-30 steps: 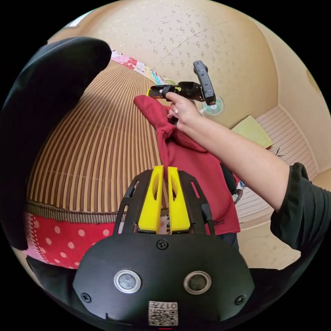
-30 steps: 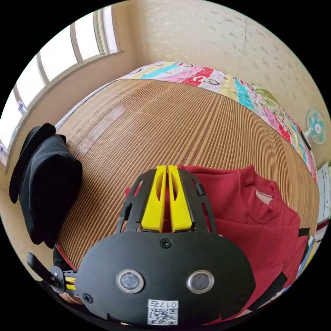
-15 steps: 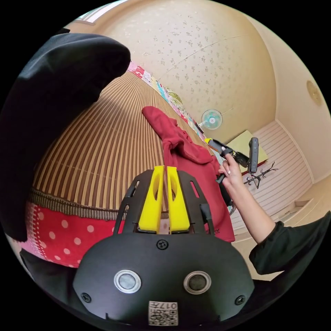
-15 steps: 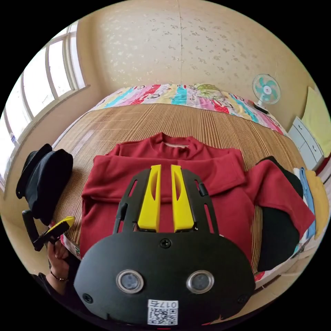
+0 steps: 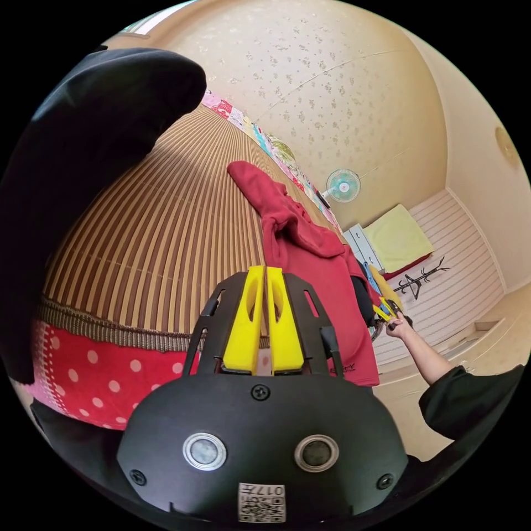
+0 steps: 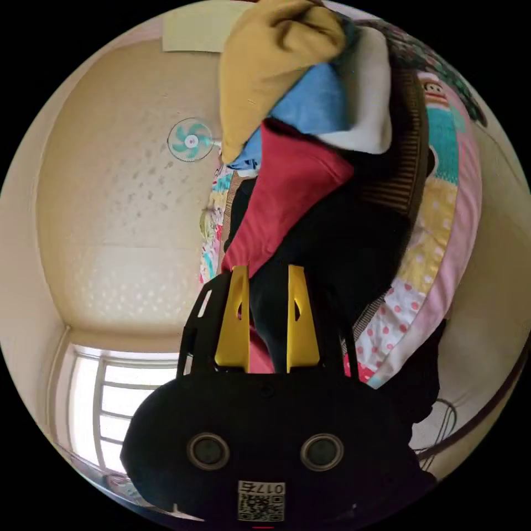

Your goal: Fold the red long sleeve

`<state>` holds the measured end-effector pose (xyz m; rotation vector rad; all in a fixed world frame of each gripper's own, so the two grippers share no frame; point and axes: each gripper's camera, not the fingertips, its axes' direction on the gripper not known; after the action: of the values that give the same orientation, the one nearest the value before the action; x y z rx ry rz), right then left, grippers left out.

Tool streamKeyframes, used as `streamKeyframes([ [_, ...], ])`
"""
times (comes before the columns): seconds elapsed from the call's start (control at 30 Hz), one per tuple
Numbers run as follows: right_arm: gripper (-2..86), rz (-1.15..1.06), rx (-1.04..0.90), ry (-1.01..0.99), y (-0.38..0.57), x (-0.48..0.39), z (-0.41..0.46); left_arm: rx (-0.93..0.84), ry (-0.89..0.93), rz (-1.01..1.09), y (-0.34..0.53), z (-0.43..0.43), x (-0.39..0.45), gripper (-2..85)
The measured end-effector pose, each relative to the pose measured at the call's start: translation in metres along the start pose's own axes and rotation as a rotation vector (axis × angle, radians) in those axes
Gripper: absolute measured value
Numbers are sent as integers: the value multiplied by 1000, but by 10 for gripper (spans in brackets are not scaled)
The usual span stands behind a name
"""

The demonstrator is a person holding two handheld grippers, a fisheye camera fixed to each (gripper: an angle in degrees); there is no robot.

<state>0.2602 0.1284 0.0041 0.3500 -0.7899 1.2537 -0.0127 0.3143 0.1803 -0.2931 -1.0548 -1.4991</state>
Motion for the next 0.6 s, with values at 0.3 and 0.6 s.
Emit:
streamKeyframes([
  [0.3, 103, 152, 81, -88, -49, -10, -17, 0, 18, 43, 8, -10, -5, -10],
  [0.6, 106, 103, -10, 109, -65, -82, -18, -14, 71, 20, 5, -15, -22, -10],
])
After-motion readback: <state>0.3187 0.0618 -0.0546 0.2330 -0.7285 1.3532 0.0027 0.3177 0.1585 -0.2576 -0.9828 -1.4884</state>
